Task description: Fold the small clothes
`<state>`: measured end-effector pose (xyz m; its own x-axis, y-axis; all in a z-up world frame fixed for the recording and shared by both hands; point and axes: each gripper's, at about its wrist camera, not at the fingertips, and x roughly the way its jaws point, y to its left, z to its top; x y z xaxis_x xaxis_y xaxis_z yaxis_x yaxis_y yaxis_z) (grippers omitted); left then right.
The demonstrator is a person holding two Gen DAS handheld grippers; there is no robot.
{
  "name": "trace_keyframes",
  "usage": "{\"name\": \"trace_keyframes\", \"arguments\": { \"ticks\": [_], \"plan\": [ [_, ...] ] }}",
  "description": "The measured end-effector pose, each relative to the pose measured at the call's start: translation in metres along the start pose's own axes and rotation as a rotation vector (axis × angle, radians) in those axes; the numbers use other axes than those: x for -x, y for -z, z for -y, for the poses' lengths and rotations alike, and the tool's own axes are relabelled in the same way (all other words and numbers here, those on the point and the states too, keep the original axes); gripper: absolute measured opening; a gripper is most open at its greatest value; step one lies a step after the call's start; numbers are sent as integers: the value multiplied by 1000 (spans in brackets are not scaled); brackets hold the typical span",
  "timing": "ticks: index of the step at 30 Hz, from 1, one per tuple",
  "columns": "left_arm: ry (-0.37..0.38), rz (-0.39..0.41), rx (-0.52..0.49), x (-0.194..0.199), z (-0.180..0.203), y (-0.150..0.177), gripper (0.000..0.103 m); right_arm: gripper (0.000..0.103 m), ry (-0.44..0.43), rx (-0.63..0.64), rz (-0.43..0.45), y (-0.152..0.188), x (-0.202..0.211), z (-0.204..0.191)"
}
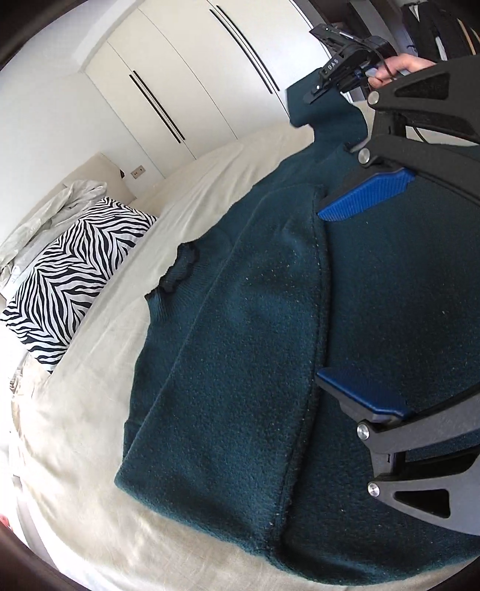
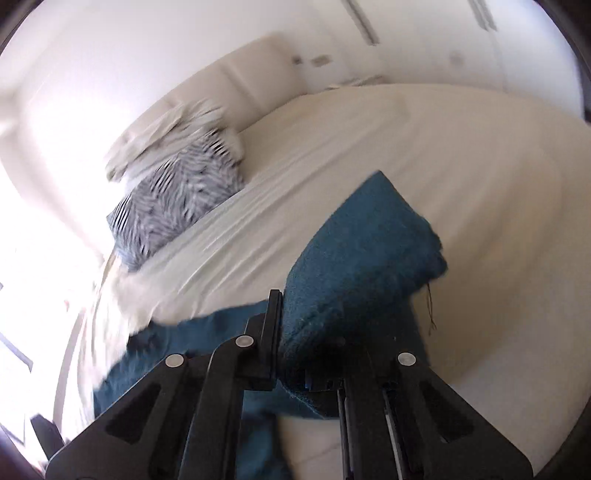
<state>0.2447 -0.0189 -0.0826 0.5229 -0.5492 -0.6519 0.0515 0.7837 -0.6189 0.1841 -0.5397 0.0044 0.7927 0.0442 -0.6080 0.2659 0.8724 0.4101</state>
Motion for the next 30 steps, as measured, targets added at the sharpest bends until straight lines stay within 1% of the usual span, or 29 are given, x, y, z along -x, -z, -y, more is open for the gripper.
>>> {"name": "trace_keyframes", "arguments": {
  "ticks": [1, 2, 4, 5, 7, 8, 9, 11, 12, 13, 16, 17, 18, 19, 20, 23, 24, 25, 26, 27, 28, 30],
  "plan": [
    [19, -2, 13, 0, 0, -2, 84, 8, -12, 121, -20, 12, -10, -41],
    [41, -6, 25, 0, 1, -4, 84, 8, -6, 238, -34, 29, -20, -83],
    [71, -24, 46, -2, 0, -7, 85, 8, 24, 453, -77, 72, -49, -162],
    [87, -36, 59, -4, 0, -7, 86, 8, 28, 532, -103, 95, -60, -188],
    [121, -73, 94, -11, -2, -8, 87, 8, 43, 644, -131, 140, -69, -230],
    [141, -89, 109, -14, -2, -8, 88, 8, 59, 690, -143, 150, -84, -245],
    [156, -103, 119, -18, 0, -8, 89, 8, 77, 729, -149, 166, -88, -252],
    [189, -127, 133, -26, 4, -8, 92, 8, 83, 767, -150, 189, -90, -256],
    [200, -139, 144, -31, 6, -8, 92, 8, 88, 774, -153, 197, -88, -250],
    [209, -151, 152, -35, 8, -9, 93, 9, 90, 773, -153, 202, -80, -236],
    [232, -176, 149, -51, 22, -12, 94, 9, 62, 737, -147, 199, -76, -230],
    [237, -187, 146, -57, 26, -14, 93, 9, 56, 725, -146, 192, -87, -225],
    [222, -205, 138, -64, 30, -16, 89, 9, 46, 703, -147, 189, -88, -222],
    [212, -224, 137, -70, 34, -17, 78, 9, 35, 692, -147, 188, -93, -220],
    [221, -243, 142, -75, 37, -18, 74, 9, 28, 690, -144, 188, -91, -219],
    [268, -275, 153, -85, 45, -20, 68, 10, -13, 664, -146, 187, -85, -216],
    [285, -287, 169, -89, 45, -21, 60, 11, -33, 637, -157, 186, -84, -213],
    [293, -301, 187, -94, 43, -21, 50, 12, -49, 611, -166, 185, -83, -209],
    [294, -313, 199, -98, 42, -21, 44, 12, -60, 590, -169, 183, -82, -206],
    [290, -323, 204, -101, 41, -21, 29, 12, -66, 577, -170, 182, -80, -202],
    [289, -331, 208, -104, 40, -21, 18, 12, -71, 569, -170, 181, -78, -199],
    [300, -335, 212, -105, 41, -21, 13, 13, -79, 558, -174, 180, -75, -195]
  ]
}}
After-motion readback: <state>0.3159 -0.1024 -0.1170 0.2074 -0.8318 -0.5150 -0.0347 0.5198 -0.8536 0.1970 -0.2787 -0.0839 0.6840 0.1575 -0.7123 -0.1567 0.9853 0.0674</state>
